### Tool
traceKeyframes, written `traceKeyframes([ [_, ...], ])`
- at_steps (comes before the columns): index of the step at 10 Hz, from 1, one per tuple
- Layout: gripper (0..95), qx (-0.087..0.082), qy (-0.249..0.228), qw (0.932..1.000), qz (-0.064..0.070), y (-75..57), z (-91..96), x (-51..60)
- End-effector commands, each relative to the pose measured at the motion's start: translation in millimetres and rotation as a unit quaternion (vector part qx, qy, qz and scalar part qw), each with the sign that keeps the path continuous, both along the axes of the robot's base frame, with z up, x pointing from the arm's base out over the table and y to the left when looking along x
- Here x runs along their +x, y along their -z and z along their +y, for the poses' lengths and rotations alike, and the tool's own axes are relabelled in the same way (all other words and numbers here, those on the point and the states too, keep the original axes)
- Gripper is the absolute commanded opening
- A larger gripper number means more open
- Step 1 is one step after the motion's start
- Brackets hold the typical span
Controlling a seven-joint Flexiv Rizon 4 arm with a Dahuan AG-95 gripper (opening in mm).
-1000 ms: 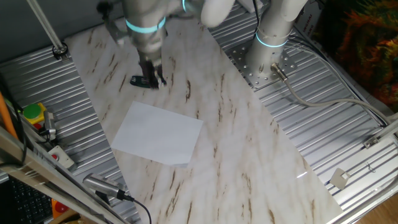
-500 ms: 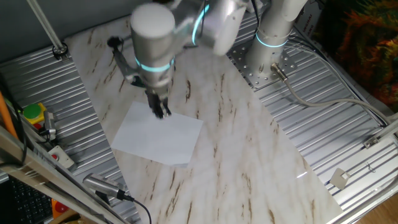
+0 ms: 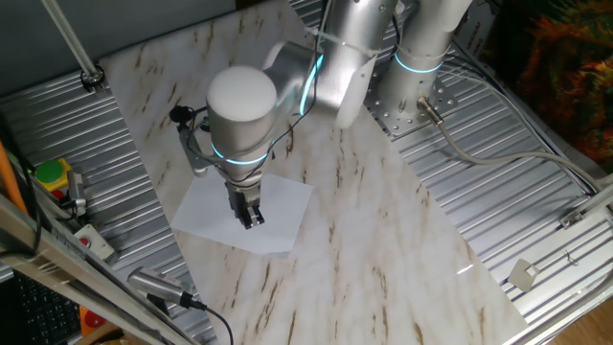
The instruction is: Flip over and spread out the paper that is laid flat on the table
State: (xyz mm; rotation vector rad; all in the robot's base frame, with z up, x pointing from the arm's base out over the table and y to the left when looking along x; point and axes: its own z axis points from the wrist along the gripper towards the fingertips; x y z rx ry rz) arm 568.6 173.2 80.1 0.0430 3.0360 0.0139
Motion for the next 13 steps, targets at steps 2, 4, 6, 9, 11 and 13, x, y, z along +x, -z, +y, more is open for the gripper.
traceKeyframes([
  [2,0.0,-0.003,-0.003,1.0000,0.001,-2.2,-1.5,-2.7],
  [4,0.0,-0.003,-0.004,1.0000,0.004,-2.3,-1.5,-2.8],
  [6,0.0,-0.003,-0.005,1.0000,0.004,-2.3,-1.5,-2.8],
  [9,0.0,-0.002,-0.005,1.0000,0.004,-4.6,-1.4,-3.4],
  [11,0.0,-0.002,-0.010,1.0000,0.000,-4.6,-1.4,-3.4],
  [13,0.0,0.003,-0.036,0.9993,-0.009,-4.6,-1.4,-3.4],
])
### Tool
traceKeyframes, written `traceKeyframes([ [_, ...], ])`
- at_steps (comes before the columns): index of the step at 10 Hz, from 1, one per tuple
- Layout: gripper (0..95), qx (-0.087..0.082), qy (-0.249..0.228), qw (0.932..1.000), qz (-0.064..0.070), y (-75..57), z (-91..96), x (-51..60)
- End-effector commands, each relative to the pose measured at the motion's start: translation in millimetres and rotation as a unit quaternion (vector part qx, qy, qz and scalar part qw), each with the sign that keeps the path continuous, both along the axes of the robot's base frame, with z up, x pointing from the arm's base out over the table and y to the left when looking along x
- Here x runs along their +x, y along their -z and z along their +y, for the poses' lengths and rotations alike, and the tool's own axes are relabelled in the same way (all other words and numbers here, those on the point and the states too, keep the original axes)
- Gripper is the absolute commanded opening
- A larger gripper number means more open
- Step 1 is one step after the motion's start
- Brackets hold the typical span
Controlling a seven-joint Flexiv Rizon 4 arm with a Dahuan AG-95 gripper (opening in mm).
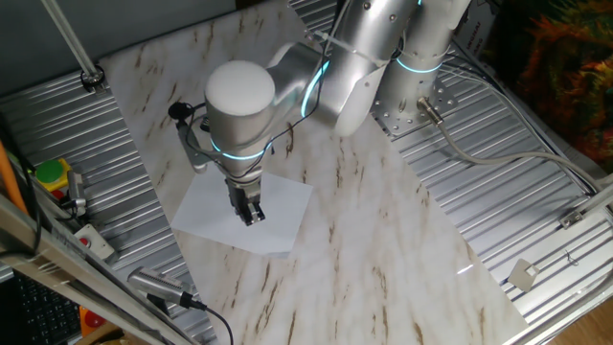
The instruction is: Flip over and spread out the paper that is laid flat on the table
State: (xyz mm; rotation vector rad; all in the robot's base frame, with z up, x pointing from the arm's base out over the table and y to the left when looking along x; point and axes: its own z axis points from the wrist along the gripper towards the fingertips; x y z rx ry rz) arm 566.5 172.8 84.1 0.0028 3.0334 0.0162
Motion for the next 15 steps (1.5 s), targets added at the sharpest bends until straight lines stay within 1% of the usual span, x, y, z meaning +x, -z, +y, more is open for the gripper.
traceKeyframes([
  [1,0.0,0.003,-0.056,0.9984,0.000,-0.5,-1.0,-1.3],
  [2,0.0,0.003,-0.092,0.9957,0.011,-0.5,-1.0,-1.3],
  [3,0.0,0.007,-0.129,0.9916,0.014,-0.5,-1.0,-1.3],
  [4,0.0,0.018,-0.153,0.9879,0.021,-0.5,-1.0,-1.3],
  [5,0.0,0.016,-0.164,0.9859,0.029,-0.5,-1.0,-1.3],
  [6,0.0,0.014,-0.156,0.9871,0.032,-0.5,-1.0,-1.3],
  [7,0.0,0.004,-0.130,0.9906,0.043,-0.5,-1.0,-1.3],
  [8,0.0,0.013,-0.121,0.9913,0.049,-0.5,-1.0,-1.3],
  [12,0.0,0.004,-0.121,0.9912,0.053,-0.5,-1.0,-1.3],
  [15,0.0,0.008,-0.119,0.9914,0.053,-0.5,-1.0,-1.3],
])
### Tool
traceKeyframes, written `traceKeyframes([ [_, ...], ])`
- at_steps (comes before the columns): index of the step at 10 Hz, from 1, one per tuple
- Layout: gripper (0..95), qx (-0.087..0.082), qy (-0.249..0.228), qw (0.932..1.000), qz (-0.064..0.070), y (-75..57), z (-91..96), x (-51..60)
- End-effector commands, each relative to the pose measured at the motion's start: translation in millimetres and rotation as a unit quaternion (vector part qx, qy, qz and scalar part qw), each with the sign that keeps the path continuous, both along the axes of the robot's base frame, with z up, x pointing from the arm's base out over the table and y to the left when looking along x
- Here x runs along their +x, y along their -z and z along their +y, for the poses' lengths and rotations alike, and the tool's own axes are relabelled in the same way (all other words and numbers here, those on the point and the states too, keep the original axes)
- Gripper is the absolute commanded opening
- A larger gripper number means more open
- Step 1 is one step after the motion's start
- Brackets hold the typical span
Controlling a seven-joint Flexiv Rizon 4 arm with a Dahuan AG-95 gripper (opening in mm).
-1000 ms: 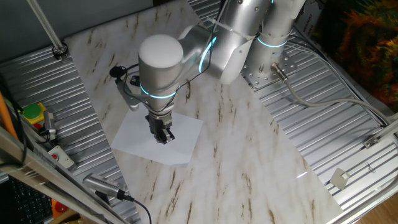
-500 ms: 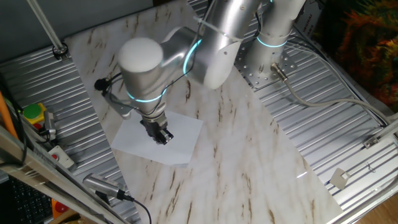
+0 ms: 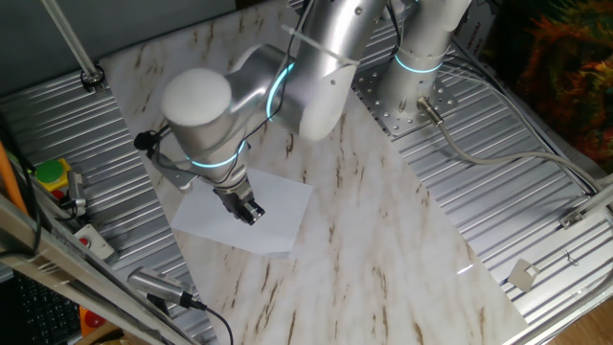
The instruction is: Flip over and spread out the paper that is laid flat on the table
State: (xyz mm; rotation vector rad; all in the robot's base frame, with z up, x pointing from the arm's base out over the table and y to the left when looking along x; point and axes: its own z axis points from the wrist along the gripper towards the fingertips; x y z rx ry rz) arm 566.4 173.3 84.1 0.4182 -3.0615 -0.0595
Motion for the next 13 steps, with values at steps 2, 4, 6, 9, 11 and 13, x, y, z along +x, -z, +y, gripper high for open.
traceKeyframes([
  [2,0.0,0.002,0.020,0.9995,-0.025,-0.5,-1.5,-1.2],
  [4,0.0,0.003,0.023,0.9994,-0.025,-1.3,-1.1,-1.5],
  [6,0.0,0.004,0.025,0.9993,-0.026,-2.0,-0.6,-2.2],
  [9,0.0,0.005,0.042,0.9983,-0.041,6.7,13.9,-32.3],
  [11,0.0,0.004,0.051,0.9978,-0.043,11.6,25.4,-38.2],
  [13,0.0,0.003,0.059,0.9972,-0.045,14.9,43.1,-35.7],
])
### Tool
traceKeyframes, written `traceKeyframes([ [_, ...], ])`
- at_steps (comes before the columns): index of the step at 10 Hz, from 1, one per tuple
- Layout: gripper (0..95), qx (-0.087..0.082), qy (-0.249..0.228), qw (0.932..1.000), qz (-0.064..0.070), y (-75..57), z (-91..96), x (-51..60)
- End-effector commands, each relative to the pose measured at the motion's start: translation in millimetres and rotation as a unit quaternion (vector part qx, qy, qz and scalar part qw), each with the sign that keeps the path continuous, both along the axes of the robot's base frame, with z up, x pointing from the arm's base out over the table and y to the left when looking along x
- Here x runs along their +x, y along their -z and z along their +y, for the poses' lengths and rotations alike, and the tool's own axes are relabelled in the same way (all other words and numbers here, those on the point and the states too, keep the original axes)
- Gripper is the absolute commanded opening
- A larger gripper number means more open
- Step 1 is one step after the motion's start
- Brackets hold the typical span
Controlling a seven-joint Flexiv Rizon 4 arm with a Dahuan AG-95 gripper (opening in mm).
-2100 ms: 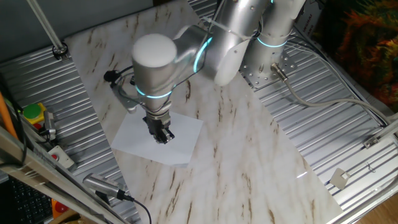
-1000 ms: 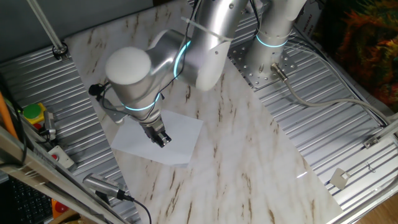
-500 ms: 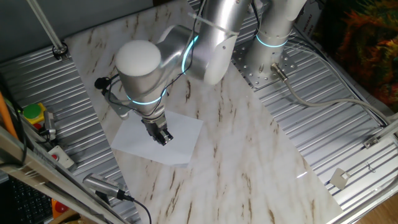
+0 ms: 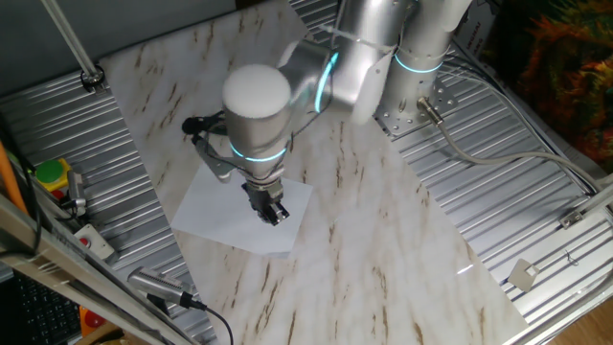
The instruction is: Flip over and spread out the paper that is laid flat on the table
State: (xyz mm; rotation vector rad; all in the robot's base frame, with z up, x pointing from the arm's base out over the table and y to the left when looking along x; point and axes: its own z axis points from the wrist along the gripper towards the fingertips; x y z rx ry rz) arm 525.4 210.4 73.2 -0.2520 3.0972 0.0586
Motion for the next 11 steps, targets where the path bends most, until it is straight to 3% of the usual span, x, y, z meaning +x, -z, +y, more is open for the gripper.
traceKeyframes([
  [1,0.0,-0.003,0.008,1.0000,-0.003,5.3,15.8,8.5],
  [3,0.0,-0.004,0.012,0.9999,-0.003,6.3,26.7,12.9],
  [7,0.0,-0.005,0.037,0.9993,-0.004,14.6,43.4,2.9],
  [11,0.0,-0.007,0.077,0.9970,0.002,20.7,49.5,3.6],
])
